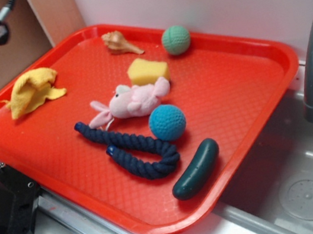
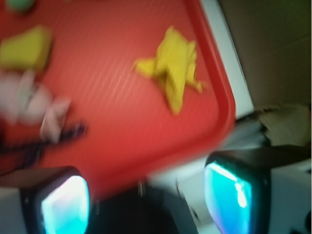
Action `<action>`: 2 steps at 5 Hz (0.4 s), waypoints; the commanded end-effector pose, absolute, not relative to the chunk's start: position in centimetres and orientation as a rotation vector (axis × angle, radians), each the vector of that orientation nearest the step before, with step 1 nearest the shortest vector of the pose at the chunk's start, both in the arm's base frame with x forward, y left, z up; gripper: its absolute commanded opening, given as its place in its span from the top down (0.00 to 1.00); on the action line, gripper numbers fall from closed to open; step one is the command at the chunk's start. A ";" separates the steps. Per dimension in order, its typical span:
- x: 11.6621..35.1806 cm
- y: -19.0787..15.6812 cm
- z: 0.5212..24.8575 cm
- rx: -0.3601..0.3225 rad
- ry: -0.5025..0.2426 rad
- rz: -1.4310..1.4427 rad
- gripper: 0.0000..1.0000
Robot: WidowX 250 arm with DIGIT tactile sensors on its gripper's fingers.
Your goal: Grab the yellow cloth.
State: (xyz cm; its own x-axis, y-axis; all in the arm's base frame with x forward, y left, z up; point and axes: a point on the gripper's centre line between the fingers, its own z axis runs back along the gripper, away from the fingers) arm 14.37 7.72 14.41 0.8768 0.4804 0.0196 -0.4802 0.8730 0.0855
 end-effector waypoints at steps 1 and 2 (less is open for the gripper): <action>18.1 10.6 10.0 0.164 -0.125 0.723 0.00; 18.7 11.2 7.7 0.184 -0.101 0.738 0.00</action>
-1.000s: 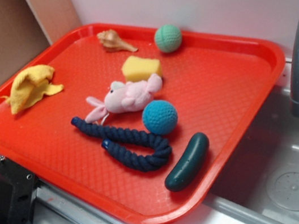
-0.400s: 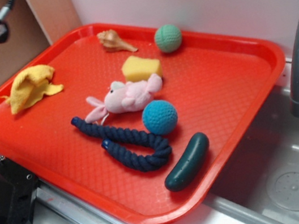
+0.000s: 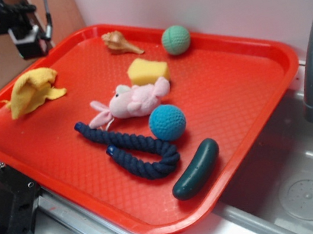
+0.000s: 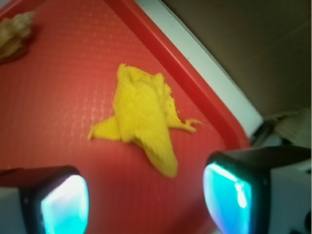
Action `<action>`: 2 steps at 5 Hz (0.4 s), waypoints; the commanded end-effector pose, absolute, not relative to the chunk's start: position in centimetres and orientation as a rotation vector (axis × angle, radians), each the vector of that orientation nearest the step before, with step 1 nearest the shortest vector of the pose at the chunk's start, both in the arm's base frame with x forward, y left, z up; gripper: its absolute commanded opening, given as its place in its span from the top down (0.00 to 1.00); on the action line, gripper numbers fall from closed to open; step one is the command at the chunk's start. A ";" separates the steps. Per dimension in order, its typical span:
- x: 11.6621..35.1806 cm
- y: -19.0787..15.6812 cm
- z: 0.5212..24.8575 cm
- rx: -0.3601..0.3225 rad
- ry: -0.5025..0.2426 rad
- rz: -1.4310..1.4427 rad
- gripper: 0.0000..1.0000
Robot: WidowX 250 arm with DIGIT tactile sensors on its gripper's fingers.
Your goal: Grab the yellow cloth.
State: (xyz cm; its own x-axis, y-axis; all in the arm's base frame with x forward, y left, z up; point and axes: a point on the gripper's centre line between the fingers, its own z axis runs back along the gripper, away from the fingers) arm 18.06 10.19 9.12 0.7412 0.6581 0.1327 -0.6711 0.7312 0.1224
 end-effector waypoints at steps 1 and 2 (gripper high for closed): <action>18.6 11.7 6.1 0.226 -0.063 0.712 0.00; 19.0 12.4 5.3 0.245 -0.064 0.661 0.00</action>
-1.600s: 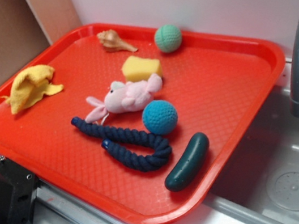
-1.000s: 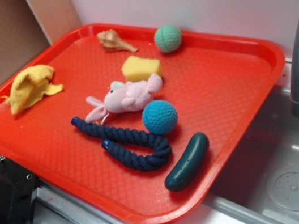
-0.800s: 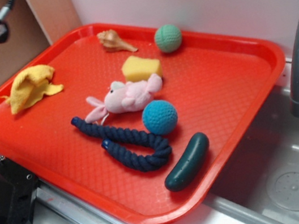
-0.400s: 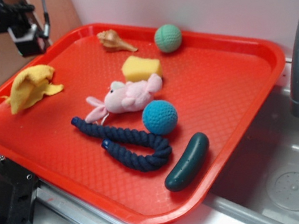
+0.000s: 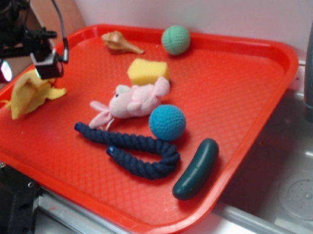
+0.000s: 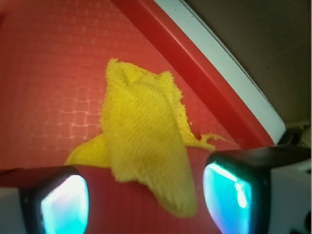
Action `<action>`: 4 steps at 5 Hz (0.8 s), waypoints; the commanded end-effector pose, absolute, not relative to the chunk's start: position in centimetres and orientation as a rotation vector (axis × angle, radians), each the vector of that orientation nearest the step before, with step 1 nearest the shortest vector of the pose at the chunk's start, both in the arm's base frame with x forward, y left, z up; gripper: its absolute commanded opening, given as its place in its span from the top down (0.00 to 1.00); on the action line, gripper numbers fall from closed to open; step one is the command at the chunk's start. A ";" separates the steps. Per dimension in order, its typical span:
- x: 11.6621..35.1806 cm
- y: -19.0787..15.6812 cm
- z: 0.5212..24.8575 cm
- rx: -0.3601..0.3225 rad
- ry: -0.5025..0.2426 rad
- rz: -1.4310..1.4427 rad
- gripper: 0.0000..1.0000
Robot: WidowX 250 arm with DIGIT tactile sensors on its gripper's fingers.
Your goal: Grab the yellow cloth.
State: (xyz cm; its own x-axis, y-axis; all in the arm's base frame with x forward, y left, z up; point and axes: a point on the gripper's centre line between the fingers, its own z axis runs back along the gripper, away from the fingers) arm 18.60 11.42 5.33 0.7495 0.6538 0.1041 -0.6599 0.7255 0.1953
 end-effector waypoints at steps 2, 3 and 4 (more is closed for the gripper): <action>19.9 11.9 3.3 0.253 -0.027 0.574 1.00; 20.0 11.8 3.3 0.246 -0.006 0.584 1.00; 20.3 11.5 5.5 0.190 -0.079 0.529 1.00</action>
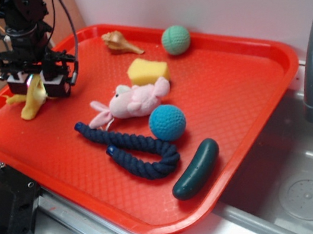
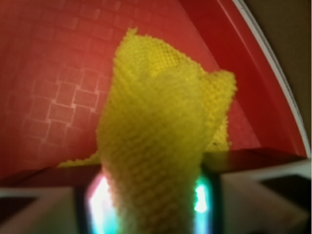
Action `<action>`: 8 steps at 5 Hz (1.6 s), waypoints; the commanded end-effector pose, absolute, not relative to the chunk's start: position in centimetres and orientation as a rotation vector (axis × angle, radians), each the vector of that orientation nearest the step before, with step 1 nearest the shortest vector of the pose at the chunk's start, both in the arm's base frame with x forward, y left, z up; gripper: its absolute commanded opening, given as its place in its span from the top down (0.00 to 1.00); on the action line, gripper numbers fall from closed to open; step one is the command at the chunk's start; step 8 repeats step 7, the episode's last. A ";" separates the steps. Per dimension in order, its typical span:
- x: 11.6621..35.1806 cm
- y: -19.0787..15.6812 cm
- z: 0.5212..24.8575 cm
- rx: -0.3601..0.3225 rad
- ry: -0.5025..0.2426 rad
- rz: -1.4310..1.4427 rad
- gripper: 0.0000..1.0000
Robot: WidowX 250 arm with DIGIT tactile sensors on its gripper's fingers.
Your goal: Grab the yellow cloth.
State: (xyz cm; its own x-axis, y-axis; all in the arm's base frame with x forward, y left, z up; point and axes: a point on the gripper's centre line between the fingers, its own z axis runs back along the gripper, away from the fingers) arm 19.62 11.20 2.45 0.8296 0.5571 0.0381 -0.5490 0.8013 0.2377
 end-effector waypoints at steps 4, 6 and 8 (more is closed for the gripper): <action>16.8 3.7 22.9 0.058 -0.278 0.149 1.00; 18.0 2.5 23.8 0.080 -0.272 0.096 1.00; 18.3 2.8 22.9 0.101 -0.263 0.080 1.00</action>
